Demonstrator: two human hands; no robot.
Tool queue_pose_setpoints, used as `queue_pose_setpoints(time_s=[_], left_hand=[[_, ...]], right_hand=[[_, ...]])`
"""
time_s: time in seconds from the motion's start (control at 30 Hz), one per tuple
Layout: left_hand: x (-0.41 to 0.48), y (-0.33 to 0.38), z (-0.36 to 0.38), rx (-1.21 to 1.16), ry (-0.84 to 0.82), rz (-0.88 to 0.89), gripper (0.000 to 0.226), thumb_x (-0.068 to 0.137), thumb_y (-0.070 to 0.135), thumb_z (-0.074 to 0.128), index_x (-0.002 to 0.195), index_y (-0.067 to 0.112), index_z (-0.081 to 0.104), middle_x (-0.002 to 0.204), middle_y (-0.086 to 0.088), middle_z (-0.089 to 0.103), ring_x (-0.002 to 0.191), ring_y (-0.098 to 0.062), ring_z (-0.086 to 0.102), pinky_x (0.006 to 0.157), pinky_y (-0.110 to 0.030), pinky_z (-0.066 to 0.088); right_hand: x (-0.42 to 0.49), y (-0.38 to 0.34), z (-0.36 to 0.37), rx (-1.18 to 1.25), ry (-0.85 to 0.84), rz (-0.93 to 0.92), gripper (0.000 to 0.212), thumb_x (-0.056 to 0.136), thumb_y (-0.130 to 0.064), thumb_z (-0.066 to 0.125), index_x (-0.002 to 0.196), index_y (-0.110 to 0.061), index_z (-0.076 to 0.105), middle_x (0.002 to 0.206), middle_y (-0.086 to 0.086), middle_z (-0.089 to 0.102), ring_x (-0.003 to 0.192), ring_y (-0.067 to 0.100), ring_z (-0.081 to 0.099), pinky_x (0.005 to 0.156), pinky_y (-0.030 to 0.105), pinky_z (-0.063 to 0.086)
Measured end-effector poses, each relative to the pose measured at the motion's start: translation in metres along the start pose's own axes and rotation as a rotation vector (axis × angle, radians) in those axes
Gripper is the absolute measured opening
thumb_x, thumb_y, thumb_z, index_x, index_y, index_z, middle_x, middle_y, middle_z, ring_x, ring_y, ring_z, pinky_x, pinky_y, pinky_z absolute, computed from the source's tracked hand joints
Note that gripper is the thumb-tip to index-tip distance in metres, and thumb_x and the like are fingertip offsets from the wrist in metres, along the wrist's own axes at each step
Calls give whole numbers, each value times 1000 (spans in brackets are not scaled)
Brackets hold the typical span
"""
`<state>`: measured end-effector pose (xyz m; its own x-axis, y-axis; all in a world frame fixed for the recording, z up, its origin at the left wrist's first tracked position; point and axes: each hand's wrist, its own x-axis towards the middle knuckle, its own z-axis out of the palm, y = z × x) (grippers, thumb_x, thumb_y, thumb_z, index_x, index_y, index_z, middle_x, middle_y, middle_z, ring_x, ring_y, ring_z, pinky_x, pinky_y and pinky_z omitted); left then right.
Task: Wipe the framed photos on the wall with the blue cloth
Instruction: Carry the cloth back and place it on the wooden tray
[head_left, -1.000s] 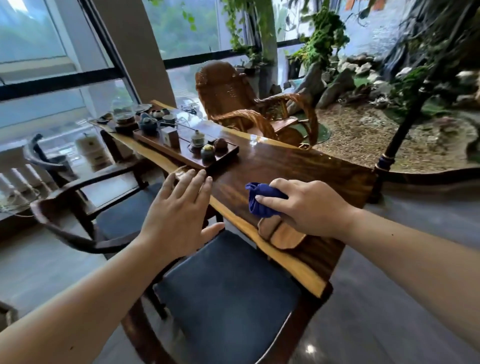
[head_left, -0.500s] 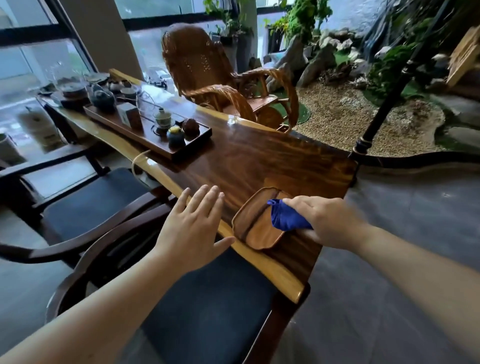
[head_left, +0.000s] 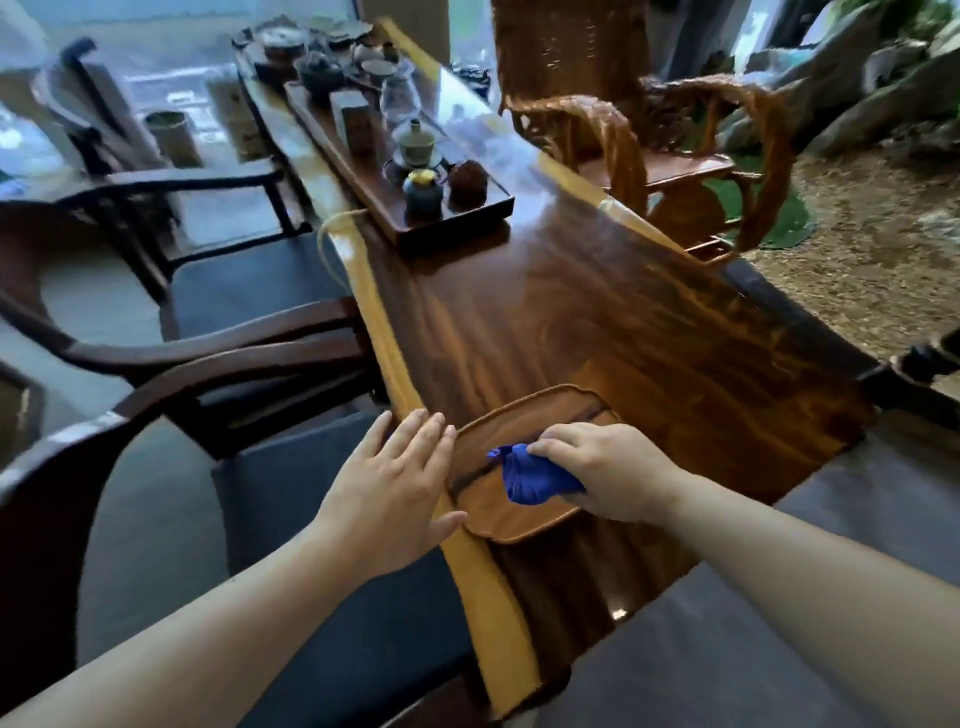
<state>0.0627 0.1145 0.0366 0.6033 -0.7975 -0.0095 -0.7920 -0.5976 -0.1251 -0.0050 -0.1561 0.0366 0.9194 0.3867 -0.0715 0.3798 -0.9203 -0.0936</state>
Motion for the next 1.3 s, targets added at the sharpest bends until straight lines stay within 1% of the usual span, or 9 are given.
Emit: queue_pose_setpoints(time_s=[0.23, 0.43, 0.57, 0.67, 0.77, 0.93, 1.03, 1.13, 1.3], left_hand=[[35, 37, 43, -88, -92, -149, 89, 78, 67, 54, 142, 6, 41, 141, -14, 54, 131, -31, 48, 105, -51, 43], [74, 63, 77, -218, -178, -228, 91, 85, 64, 47, 152, 12, 15, 157, -6, 32, 143, -23, 27, 116, -45, 25], [84, 69, 93, -208, -191, -213, 89, 83, 61, 52, 149, 9, 23, 150, -9, 42, 137, -26, 37, 112, -44, 30], [85, 72, 102, -185, -135, -193, 88, 79, 54, 62, 146, 8, 31, 145, -15, 49, 131, -30, 45, 109, -53, 36], [86, 73, 107, -142, -35, -126, 77, 79, 41, 67, 143, 10, 37, 138, -14, 55, 125, -31, 50, 106, -59, 36], [86, 74, 118, -131, 26, -55, 58, 84, 21, 63, 137, 5, 45, 123, -14, 63, 107, -31, 59, 101, -54, 42], [86, 75, 119, -117, 22, -19, 50, 88, 14, 53, 135, 0, 47, 128, -17, 62, 111, -33, 60, 100, -51, 45], [88, 81, 117, -102, 28, -29, 45, 92, 8, 32, 131, -5, 50, 130, -23, 60, 121, -37, 57, 104, -52, 44], [90, 95, 116, -153, -86, -103, 50, 93, 20, 32, 135, -5, 45, 136, -27, 54, 126, -40, 52, 105, -54, 42]], right_hand=[[40, 52, 54, 89, -56, -158, 57, 73, -26, 67, 127, -20, 50, 116, 1, 58, 99, 24, 60, 62, 40, 55], [58, 62, 86, 192, -46, -217, 60, 80, -36, 65, 133, -15, 45, 124, 3, 56, 106, 23, 57, 73, 39, 54], [50, 74, 87, 227, -41, -193, 75, 72, -49, 69, 134, -14, 44, 127, 4, 56, 112, 21, 54, 91, 35, 47], [30, 95, 87, 236, -26, -122, 84, 67, -52, 74, 136, -17, 42, 133, 7, 52, 119, 23, 49, 100, 36, 42], [12, 106, 88, 249, -11, -125, 78, 67, -49, 75, 131, -18, 43, 135, 11, 49, 121, 27, 48, 99, 41, 43], [13, 105, 102, 189, -56, -156, 72, 74, -40, 68, 136, -13, 43, 131, 14, 53, 116, 30, 52, 93, 43, 47], [22, 109, 103, 131, 11, -200, 59, 80, -20, 55, 137, -9, 45, 128, 17, 56, 114, 32, 53, 90, 44, 48], [27, 118, 102, 42, 103, -252, 50, 87, -9, 49, 137, -12, 47, 134, 16, 54, 122, 32, 49, 101, 45, 41], [22, 123, 108, 32, -28, -256, 57, 89, -21, 53, 143, -15, 38, 145, 15, 42, 133, 30, 38, 108, 47, 33]])
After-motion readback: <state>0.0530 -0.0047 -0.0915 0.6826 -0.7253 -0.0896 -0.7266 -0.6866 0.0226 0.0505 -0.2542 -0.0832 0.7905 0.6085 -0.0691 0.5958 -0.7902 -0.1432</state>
